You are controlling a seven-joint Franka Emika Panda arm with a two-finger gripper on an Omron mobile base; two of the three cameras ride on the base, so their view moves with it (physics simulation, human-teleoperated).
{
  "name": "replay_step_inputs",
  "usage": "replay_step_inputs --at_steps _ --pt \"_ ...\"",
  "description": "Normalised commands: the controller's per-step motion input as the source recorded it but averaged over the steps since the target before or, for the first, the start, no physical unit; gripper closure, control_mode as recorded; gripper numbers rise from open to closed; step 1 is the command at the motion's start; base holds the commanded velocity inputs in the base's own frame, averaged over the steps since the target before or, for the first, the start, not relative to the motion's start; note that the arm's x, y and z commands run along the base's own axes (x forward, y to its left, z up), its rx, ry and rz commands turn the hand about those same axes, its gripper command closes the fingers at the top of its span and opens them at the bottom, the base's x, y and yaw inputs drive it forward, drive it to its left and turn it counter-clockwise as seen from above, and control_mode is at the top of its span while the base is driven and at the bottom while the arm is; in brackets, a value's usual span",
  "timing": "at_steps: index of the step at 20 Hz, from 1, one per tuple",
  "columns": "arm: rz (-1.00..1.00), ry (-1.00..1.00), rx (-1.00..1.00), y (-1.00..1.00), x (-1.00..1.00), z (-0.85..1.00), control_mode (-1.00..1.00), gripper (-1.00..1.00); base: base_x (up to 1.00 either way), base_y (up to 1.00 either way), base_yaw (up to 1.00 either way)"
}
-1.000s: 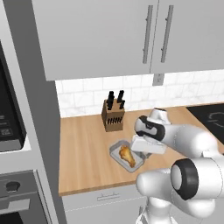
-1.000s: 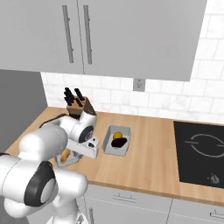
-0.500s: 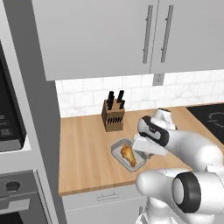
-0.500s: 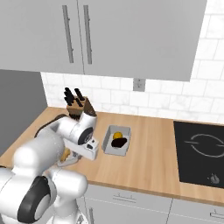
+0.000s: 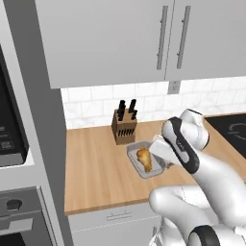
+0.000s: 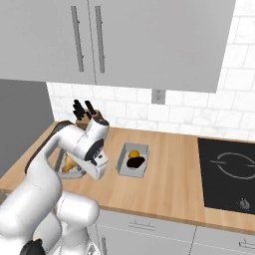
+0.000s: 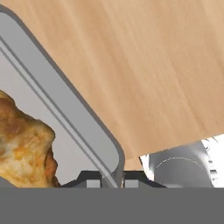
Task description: Take the meat container that has the chicken drumstick and place it on the second highest rack of the freezer. Then take the vegetable container that has the lemon and avocado and place it on the highest rack of the freezer.
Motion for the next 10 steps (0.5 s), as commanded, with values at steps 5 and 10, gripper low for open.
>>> replay_step_inputs --at_steps 5,10 --pt "-0.3 0.0 0.09 0.0 -0.48 0.76 -1.0 1.0 0.0 0.0 0.0" --pt "-0.27 0.0 0.14 0.01 -0.47 0.87 -1.0 1.0 0.0 0.0 0.0"
